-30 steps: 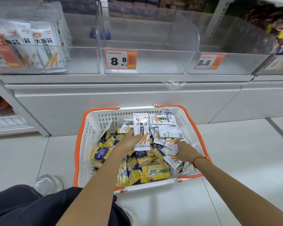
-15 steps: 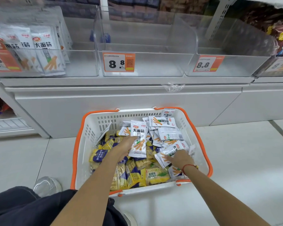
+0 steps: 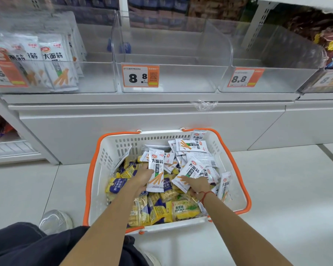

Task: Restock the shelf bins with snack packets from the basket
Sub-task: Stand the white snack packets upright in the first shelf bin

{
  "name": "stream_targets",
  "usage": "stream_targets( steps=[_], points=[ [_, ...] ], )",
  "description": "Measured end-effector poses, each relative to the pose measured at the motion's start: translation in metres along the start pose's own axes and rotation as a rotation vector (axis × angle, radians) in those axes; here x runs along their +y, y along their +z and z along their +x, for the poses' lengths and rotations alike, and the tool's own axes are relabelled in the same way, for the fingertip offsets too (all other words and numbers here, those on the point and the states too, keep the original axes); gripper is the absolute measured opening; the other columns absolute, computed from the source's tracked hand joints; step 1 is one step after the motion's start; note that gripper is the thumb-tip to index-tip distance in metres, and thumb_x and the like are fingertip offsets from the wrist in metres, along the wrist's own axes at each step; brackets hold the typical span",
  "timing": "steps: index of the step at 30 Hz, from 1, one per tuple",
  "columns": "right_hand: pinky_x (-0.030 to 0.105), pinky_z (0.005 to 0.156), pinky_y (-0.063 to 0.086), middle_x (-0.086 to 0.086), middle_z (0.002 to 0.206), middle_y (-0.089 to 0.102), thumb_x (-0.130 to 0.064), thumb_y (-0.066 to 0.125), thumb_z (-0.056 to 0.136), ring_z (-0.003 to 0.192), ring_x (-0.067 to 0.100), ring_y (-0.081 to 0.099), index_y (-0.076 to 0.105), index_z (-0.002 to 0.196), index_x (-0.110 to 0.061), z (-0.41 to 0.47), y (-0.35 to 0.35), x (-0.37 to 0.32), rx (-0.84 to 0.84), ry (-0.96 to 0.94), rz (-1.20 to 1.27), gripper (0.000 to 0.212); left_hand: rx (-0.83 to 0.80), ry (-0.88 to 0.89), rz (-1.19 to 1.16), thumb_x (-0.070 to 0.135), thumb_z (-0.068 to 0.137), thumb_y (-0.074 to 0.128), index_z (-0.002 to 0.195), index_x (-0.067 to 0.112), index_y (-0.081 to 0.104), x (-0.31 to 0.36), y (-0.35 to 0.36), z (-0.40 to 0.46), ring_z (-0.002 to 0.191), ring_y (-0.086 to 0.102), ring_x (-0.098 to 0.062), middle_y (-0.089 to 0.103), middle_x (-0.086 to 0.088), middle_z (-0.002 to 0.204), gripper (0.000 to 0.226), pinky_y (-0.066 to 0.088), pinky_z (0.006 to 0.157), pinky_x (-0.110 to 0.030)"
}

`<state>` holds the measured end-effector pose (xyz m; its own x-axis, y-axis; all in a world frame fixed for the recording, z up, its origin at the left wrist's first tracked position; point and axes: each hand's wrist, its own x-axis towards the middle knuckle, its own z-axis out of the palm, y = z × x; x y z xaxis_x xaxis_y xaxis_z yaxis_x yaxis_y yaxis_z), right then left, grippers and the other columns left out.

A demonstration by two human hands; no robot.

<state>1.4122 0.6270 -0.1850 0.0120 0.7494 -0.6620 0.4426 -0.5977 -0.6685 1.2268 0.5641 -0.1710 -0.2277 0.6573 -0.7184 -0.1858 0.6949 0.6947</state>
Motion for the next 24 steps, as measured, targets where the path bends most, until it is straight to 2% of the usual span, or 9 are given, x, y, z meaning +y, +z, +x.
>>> stream_targets(
  steps=[2, 6, 10, 13, 16, 17, 19, 20, 24],
  points=[
    [0.015, 0.032, 0.033, -0.004, 0.035, 0.048, -0.014, 0.075, 0.079, 0.025, 0.007, 0.041, 0.055, 0.068, -0.005, -0.002, 0.001, -0.005, -0.003, 0.0, -0.024, 0.025, 0.0, -0.003, -0.022, 0.019, 0.101, 0.038, 0.148, 0.024, 0.03, -0.003, -0.002, 0.002, 0.135, 0.037, -0.034, 0.035, -0.009, 0.152, 0.048, 0.036, 0.108, -0.055],
    [0.026, 0.049, 0.037, 0.006, 0.06, 0.042, -0.002, 0.05, 0.092, 0.052, 0.018, 0.039, 0.046, 0.067, -0.007, -0.006, 0.005, -0.022, -0.093, -0.044, 0.003, 0.026, 0.026, -0.004, -0.103, 0.015, 0.103, 0.033, 0.141, 0.019, 0.037, 0.004, -0.001, -0.007, 0.121, 0.051, -0.034, 0.047, -0.013, 0.14, 0.039, 0.045, 0.096, -0.047],
    [0.023, 0.057, 0.042, 0.005, 0.066, 0.049, -0.011, 0.048, 0.097, 0.062, 0.016, 0.047, 0.056, 0.073, -0.012, -0.026, 0.018, -0.041, -0.319, -0.175, -0.002, 0.025, 0.037, -0.013, -0.157, 0.023, 0.105, 0.03, 0.15, 0.021, 0.024, 0.011, 0.004, -0.015, 0.125, 0.045, -0.033, 0.037, -0.009, 0.147, 0.045, 0.044, 0.096, -0.047],
    [0.023, 0.061, 0.039, -0.001, 0.061, 0.045, -0.018, 0.056, 0.095, 0.06, 0.014, 0.044, 0.065, 0.098, -0.006, -0.035, 0.031, -0.051, -0.238, -0.373, -0.149, 0.016, 0.03, -0.009, -0.263, 0.036, 0.104, 0.028, 0.146, 0.018, 0.03, 0.023, 0.009, -0.023, 0.121, 0.049, -0.031, 0.042, -0.007, 0.142, 0.046, 0.049, 0.09, -0.037],
    [0.015, 0.056, 0.04, -0.006, 0.072, 0.059, -0.025, 0.066, 0.089, 0.067, 0.009, 0.055, 0.064, 0.116, -0.014, -0.036, 0.04, -0.053, -0.053, -0.479, -0.179, 0.03, 0.028, 0.018, -0.27, 0.038, 0.103, 0.034, 0.13, 0.011, 0.051, 0.028, 0.011, -0.027, 0.079, 0.064, -0.019, 0.063, -0.009, 0.107, 0.041, 0.054, 0.058, -0.024],
    [0.014, 0.055, 0.04, -0.007, 0.074, 0.062, -0.029, 0.069, 0.086, 0.066, 0.007, 0.056, 0.066, 0.111, -0.017, -0.039, 0.043, -0.052, 0.0, -0.492, -0.169, 0.027, 0.021, 0.014, -0.271, 0.036, 0.102, 0.04, 0.133, 0.01, 0.049, 0.03, 0.013, -0.029, 0.08, 0.065, -0.018, 0.063, -0.011, 0.111, 0.042, 0.053, 0.062, -0.025],
    [0.017, 0.056, 0.042, -0.005, 0.077, 0.068, -0.034, 0.071, 0.083, 0.067, 0.006, 0.06, 0.069, 0.104, -0.02, -0.041, 0.052, -0.044, 0.059, -0.498, -0.139, 0.025, 0.059, 0.026, -0.197, 0.029, 0.099, 0.049, 0.144, 0.01, 0.034, 0.029, 0.014, -0.026, 0.119, 0.053, -0.023, 0.046, -0.011, 0.142, 0.051, 0.043, 0.092, -0.034],
    [0.018, 0.059, 0.045, -0.004, 0.079, 0.069, -0.034, 0.072, 0.082, 0.07, 0.007, 0.062, 0.07, 0.103, -0.019, -0.042, 0.056, -0.041, 0.064, -0.499, -0.119, 0.025, 0.091, 0.054, -0.153, 0.023, 0.099, 0.051, 0.145, 0.01, 0.029, 0.028, 0.014, -0.024, 0.131, 0.042, -0.025, 0.038, -0.008, 0.147, 0.052, 0.034, 0.099, -0.036],
    [0.018, 0.068, 0.049, 0.0, 0.09, 0.072, -0.026, 0.066, 0.088, 0.081, 0.012, 0.065, 0.072, 0.1, -0.016, -0.033, 0.048, -0.039, -0.011, -0.526, -0.103, 0.017, 0.098, 0.096, -0.107, 0.013, 0.1, 0.047, 0.145, 0.01, 0.028, 0.026, 0.013, -0.025, 0.137, 0.034, -0.026, 0.037, -0.009, 0.148, 0.048, 0.027, 0.107, -0.038]
  ],
)
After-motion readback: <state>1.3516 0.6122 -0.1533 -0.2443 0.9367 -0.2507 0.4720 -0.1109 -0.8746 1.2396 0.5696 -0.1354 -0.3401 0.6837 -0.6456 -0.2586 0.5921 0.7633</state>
